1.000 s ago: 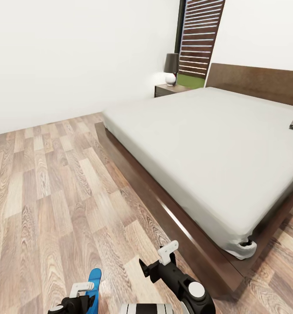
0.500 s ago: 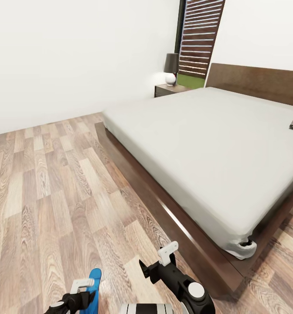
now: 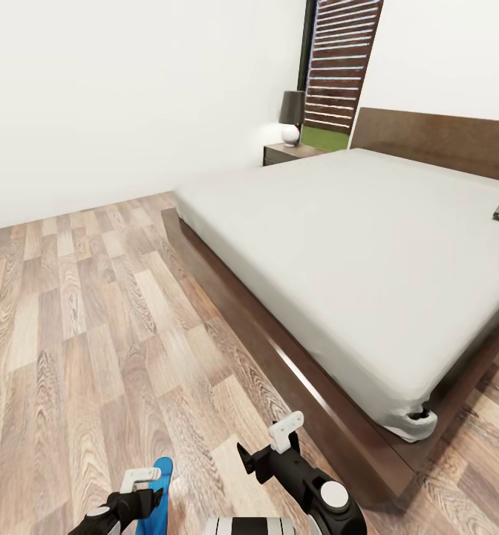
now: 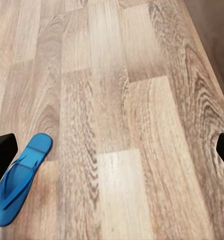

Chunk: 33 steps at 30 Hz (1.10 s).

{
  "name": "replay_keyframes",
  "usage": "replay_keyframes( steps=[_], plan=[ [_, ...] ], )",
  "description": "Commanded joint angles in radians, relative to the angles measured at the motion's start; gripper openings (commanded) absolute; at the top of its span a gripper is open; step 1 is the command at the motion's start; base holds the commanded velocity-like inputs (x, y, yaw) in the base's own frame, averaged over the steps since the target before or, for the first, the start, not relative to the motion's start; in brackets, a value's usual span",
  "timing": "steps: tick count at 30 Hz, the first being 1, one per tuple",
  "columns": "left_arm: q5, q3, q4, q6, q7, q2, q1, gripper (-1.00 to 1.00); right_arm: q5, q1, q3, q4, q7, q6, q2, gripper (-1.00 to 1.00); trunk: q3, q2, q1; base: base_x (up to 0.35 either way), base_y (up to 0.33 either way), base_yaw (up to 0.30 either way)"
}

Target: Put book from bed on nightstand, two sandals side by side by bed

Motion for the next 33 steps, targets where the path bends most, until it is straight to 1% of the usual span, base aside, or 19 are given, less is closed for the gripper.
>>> replay_keyframes(
  steps=[1, 8, 18, 25, 33],
  plan=[
    [0.008, 0.001, 0.0, -0.001, -0.004, 0.001, 0.0, 1.0, 0.001, 0.0, -0.001, -0.001, 0.004, 0.005, 0.0, 1.0, -0.001, 0.0, 0.0, 0.0, 0.0, 0.0],
    [0.008, 0.003, -0.003, -0.001, 0.003, 0.003, -0.004, 1.0, 0.001, 0.0, -0.001, -0.001, 0.004, 0.005, 0.001, 1.0, -0.001, 0.0, 0.0, 0.0, 0.0, 0.0],
    [0.008, 0.007, -0.004, -0.002, 0.009, 0.005, -0.011, 1.0, 0.001, 0.0, -0.001, 0.0, 0.004, 0.005, 0.001, 1.0, -0.039, -0.003, 0.004, 0.0, 0.0, 0.0],
    [0.009, 0.008, -0.006, -0.002, 0.014, 0.004, -0.013, 1.0, 0.001, 0.0, -0.001, 0.0, 0.004, 0.005, 0.001, 1.0, -0.039, -0.003, 0.004, 0.0, 0.0, 0.0],
    [0.01, 0.01, -0.018, -0.002, 0.034, 0.001, -0.014, 1.0, 0.001, 0.0, -0.001, 0.0, 0.004, 0.005, 0.001, 1.0, -0.039, -0.003, 0.004, 0.0, 0.0, 0.0]
  ],
)
